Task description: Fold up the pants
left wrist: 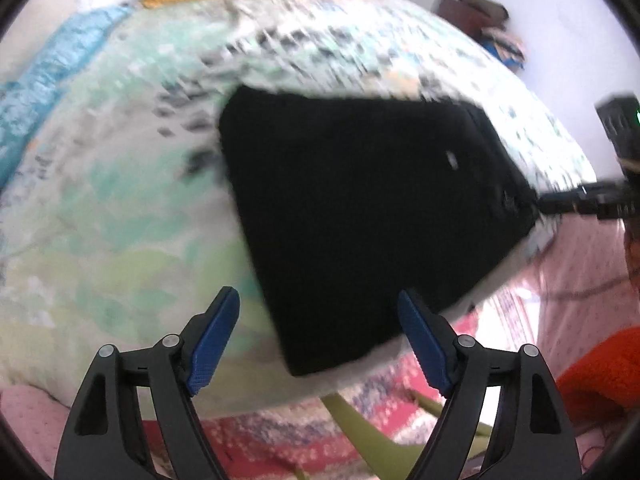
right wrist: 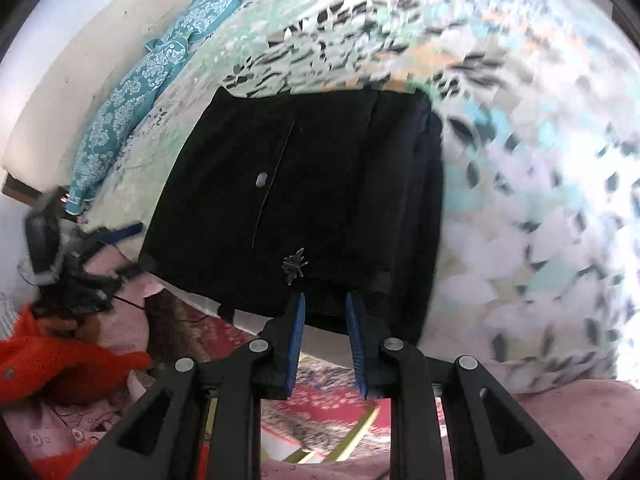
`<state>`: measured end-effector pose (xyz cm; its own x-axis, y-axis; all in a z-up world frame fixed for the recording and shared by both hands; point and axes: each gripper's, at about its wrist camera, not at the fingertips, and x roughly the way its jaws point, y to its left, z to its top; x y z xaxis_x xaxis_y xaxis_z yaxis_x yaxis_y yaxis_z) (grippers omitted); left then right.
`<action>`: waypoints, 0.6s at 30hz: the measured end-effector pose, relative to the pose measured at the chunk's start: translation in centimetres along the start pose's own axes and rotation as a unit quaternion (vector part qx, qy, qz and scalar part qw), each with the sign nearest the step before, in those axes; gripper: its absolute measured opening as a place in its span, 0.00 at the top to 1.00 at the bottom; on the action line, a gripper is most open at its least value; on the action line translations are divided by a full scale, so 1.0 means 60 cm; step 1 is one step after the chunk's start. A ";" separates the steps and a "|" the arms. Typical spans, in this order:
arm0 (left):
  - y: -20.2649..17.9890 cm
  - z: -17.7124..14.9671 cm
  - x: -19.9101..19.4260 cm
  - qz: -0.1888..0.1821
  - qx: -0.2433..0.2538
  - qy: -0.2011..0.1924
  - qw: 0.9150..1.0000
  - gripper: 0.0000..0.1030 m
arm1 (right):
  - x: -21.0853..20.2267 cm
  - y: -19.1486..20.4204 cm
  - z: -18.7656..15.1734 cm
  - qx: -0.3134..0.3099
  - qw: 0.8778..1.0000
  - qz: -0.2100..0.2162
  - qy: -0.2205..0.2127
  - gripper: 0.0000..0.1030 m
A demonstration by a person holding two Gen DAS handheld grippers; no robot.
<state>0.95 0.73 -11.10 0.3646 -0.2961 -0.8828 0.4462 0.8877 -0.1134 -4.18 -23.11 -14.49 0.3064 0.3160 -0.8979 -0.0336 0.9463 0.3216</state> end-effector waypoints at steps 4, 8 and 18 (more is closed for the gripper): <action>0.021 0.019 -0.014 0.056 -0.027 -0.014 0.998 0.13 | -0.025 -0.002 -0.003 0.014 0.999 -0.016 -0.038 0.11; 0.028 0.022 -0.009 0.090 -0.027 -0.006 0.996 0.13 | -0.014 0.003 0.003 0.035 0.998 0.002 -0.044 0.11; 0.039 0.021 -0.003 0.116 -0.025 0.003 0.993 0.13 | 0.007 0.011 0.003 0.039 0.998 0.004 -0.048 0.11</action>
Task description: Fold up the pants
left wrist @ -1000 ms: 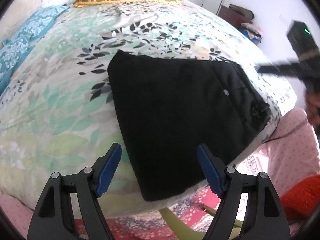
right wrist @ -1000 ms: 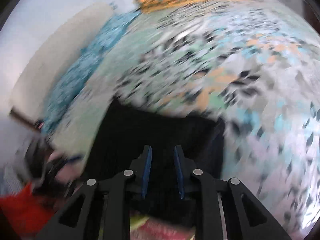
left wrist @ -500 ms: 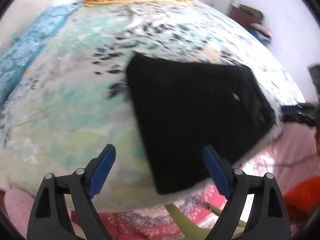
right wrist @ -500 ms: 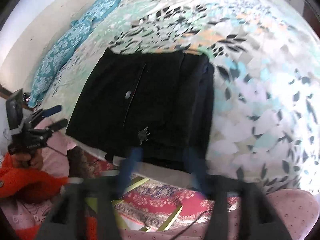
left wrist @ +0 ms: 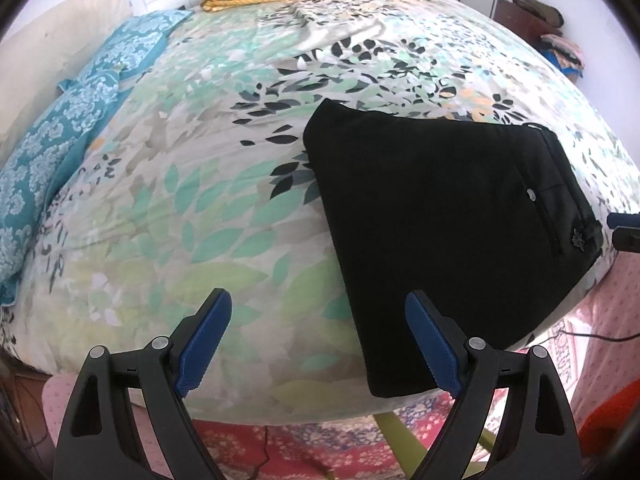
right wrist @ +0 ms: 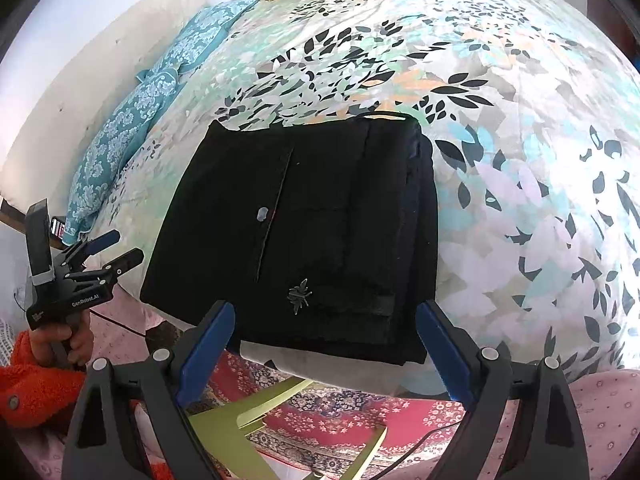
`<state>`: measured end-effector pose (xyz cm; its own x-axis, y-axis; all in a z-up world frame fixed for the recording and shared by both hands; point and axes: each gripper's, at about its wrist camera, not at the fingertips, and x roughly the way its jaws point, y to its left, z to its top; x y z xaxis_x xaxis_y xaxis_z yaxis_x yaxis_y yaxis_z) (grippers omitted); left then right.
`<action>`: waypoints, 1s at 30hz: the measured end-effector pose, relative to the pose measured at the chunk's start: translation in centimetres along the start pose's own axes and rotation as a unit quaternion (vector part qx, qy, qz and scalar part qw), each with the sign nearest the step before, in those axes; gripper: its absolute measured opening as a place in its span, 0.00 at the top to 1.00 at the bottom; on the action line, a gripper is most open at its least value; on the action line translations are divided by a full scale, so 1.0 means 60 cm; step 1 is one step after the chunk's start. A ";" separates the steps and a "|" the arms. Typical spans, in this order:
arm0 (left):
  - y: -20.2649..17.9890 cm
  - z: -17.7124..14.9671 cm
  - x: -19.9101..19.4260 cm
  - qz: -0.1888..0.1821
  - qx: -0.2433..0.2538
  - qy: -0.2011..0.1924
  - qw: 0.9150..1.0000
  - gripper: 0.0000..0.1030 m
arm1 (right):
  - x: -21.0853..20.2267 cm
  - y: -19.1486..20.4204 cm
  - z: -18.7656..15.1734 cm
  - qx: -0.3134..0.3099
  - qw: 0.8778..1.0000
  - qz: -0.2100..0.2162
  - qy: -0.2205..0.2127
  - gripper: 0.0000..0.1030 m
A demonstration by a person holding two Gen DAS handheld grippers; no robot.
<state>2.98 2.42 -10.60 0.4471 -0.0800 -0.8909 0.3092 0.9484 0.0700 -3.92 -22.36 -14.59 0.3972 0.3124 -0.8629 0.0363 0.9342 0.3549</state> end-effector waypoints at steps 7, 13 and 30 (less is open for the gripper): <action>0.077 0.019 0.045 -0.148 -0.096 0.021 0.984 0.05 | -0.002 -0.067 0.030 0.017 0.999 0.030 -0.025 0.11; 0.107 0.017 0.138 -0.255 -0.175 0.098 0.946 0.05 | 0.080 -0.155 0.054 0.109 0.984 0.131 0.041 0.11; 0.033 0.064 0.129 -0.253 -0.129 0.081 0.955 0.71 | 0.119 -0.075 0.080 0.021 0.975 0.207 0.071 0.59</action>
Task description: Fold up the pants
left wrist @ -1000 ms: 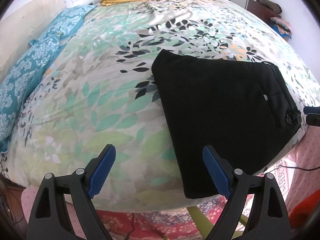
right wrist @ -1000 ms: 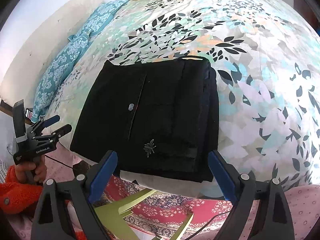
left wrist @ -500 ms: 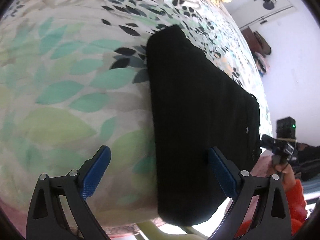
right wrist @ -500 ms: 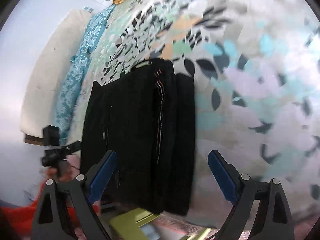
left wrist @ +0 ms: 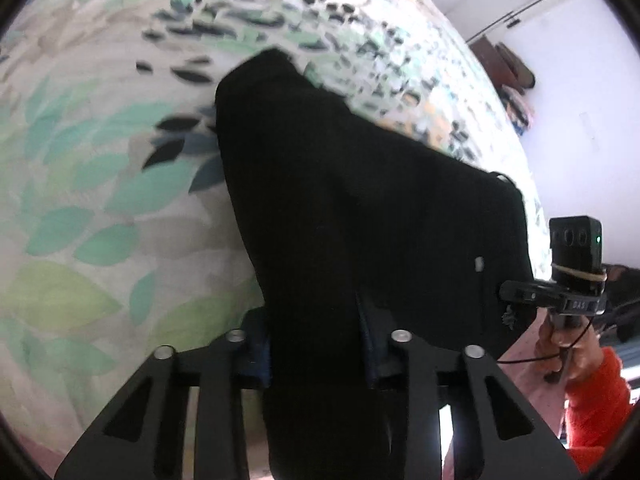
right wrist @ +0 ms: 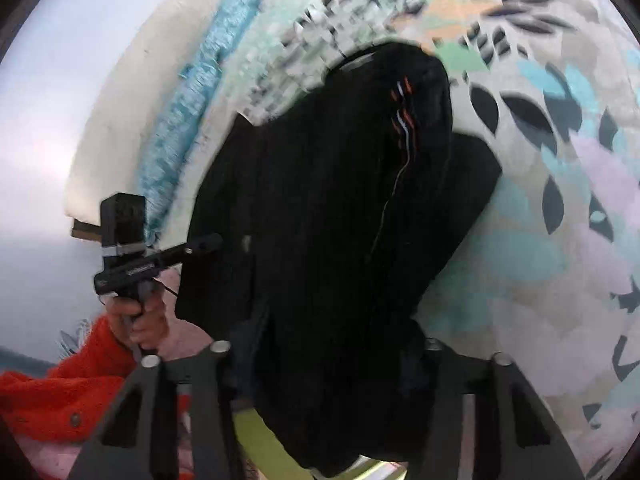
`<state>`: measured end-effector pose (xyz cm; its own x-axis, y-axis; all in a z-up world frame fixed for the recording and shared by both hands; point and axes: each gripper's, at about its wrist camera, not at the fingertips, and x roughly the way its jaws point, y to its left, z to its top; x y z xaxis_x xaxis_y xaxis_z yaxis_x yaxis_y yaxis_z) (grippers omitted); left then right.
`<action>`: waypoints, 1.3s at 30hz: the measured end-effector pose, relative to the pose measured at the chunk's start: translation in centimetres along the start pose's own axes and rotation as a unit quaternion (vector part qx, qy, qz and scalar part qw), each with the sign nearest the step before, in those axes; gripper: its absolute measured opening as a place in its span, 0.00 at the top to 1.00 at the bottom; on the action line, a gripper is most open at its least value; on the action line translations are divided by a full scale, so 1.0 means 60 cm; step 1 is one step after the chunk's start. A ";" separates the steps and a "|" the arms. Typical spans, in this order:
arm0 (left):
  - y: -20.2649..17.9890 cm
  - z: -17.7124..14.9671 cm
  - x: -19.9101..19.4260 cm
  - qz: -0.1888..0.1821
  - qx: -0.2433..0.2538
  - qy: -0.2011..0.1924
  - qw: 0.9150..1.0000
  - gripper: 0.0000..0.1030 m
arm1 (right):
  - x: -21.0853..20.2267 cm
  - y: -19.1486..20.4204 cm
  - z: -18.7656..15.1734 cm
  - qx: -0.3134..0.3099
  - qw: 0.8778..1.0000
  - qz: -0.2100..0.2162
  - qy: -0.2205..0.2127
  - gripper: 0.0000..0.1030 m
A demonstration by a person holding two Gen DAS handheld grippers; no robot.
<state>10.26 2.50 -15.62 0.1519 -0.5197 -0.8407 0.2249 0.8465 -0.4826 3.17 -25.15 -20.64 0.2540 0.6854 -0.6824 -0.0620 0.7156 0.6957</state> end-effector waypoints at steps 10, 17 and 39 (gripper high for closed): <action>-0.026 0.151 -0.091 0.009 0.032 -0.105 0.994 0.73 | -0.040 0.078 0.168 -0.076 0.995 -0.002 -0.063 0.62; -0.006 0.176 -0.012 0.235 0.042 -0.118 0.964 0.37 | 0.013 -0.014 0.208 0.011 0.989 -0.129 -0.072 0.33; -0.115 -0.041 -0.165 0.272 0.060 -0.225 0.934 0.02 | -0.046 0.294 -0.071 -0.076 0.885 -0.392 -0.239 0.00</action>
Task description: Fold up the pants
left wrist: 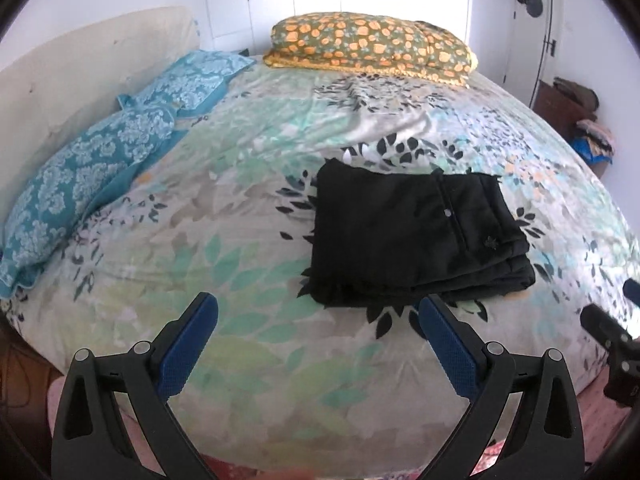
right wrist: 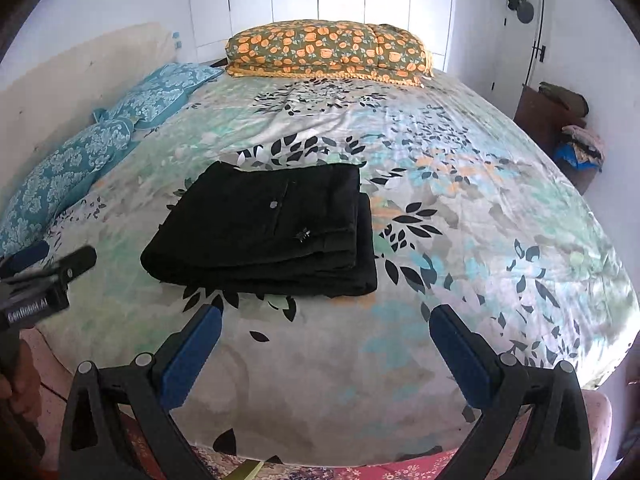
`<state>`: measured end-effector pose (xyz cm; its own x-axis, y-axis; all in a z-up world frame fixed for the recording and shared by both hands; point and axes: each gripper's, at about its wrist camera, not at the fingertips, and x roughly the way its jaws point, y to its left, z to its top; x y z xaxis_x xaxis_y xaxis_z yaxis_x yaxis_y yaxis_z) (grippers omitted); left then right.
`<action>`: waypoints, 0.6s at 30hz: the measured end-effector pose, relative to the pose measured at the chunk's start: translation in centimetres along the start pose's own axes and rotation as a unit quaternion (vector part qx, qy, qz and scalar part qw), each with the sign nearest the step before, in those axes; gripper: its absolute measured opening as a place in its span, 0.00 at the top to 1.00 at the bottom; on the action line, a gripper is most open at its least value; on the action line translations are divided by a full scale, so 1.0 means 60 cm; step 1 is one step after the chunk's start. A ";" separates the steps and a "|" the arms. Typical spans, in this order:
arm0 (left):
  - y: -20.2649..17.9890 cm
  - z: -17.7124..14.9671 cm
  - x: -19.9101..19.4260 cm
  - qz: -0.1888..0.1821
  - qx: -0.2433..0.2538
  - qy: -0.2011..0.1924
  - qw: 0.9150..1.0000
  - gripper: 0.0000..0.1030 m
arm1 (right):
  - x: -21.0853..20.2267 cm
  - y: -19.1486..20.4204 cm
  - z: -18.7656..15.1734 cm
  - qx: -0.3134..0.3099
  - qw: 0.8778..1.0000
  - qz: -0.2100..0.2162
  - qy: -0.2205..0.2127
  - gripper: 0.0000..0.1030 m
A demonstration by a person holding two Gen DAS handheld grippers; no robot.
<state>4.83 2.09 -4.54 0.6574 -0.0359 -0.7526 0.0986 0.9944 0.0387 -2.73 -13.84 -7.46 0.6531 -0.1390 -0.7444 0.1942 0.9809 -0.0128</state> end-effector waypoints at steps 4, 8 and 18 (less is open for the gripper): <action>0.008 -0.009 0.000 -0.003 -0.012 0.010 1.000 0.02 | -0.003 0.007 -0.003 -0.005 1.000 -0.004 0.000 0.00; 0.008 -0.013 -0.002 -0.009 -0.011 0.007 1.000 0.02 | -0.002 0.009 -0.010 -0.006 1.000 -0.006 0.005 0.00; -0.015 -0.024 0.002 -0.007 0.015 0.008 1.000 0.02 | 0.005 0.010 -0.015 -0.019 1.000 -0.007 0.009 0.00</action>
<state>3.72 1.31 -5.61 0.6437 -0.0483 -0.7637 0.1311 0.9902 0.0478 -3.09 -13.18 -8.29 0.6372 -0.1509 -0.7558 0.1747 0.9834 -0.0491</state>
